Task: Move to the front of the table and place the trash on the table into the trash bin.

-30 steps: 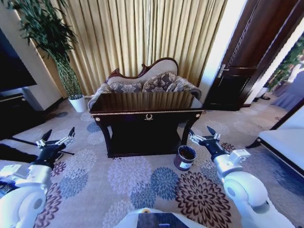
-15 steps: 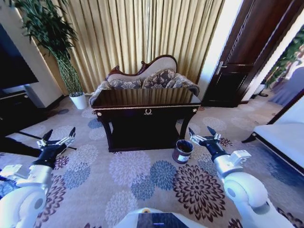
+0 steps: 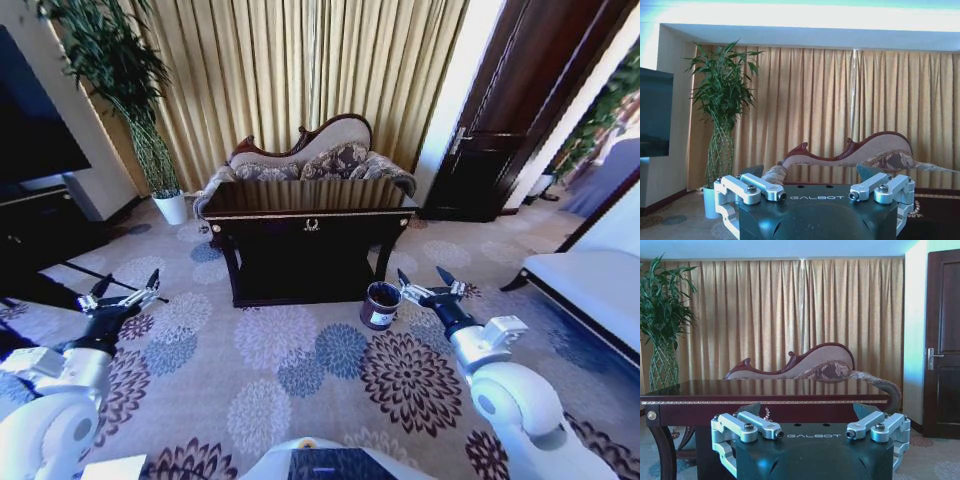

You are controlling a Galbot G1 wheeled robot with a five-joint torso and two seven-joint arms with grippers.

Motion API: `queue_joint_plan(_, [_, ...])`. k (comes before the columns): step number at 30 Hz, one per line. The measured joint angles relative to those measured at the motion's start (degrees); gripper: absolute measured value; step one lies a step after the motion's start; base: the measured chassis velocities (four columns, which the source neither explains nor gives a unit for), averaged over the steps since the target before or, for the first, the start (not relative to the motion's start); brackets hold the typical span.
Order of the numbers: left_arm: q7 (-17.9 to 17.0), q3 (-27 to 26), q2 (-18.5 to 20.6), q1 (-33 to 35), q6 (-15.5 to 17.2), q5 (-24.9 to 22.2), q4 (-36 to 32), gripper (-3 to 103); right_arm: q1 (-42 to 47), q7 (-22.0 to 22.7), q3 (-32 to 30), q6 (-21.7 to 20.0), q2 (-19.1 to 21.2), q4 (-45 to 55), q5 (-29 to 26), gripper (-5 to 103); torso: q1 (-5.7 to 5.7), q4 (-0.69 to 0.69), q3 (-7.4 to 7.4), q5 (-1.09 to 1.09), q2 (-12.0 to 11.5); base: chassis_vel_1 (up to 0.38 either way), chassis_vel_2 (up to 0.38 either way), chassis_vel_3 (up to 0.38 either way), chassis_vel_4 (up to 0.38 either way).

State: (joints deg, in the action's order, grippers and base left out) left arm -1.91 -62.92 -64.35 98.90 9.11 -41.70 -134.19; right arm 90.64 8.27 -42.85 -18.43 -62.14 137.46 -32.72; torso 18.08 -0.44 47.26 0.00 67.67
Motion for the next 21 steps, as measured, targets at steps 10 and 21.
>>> queue_joint_plan(10, [0.0, 0.2, 0.0, -0.1, 0.0, 0.0, 0.0, 100, -0.1, 0.0, -0.1, 0.0, 0.0, -0.2, 0.0, 100, 0.01, 0.04, 0.00, -0.02, 0.0, 0.157, -0.166, -0.154, 0.187])
queue_joint_plan(21, [0.2, 0.2, 0.0, -0.1, -0.1, -0.1, -0.3, 100, -0.1, -0.3, 0.1, 2.1, -0.4, -2.2, 1.5, 100, 0.04, 0.00, 0.02, 0.01, 0.0, 0.070, -0.061, -0.069, 0.064])
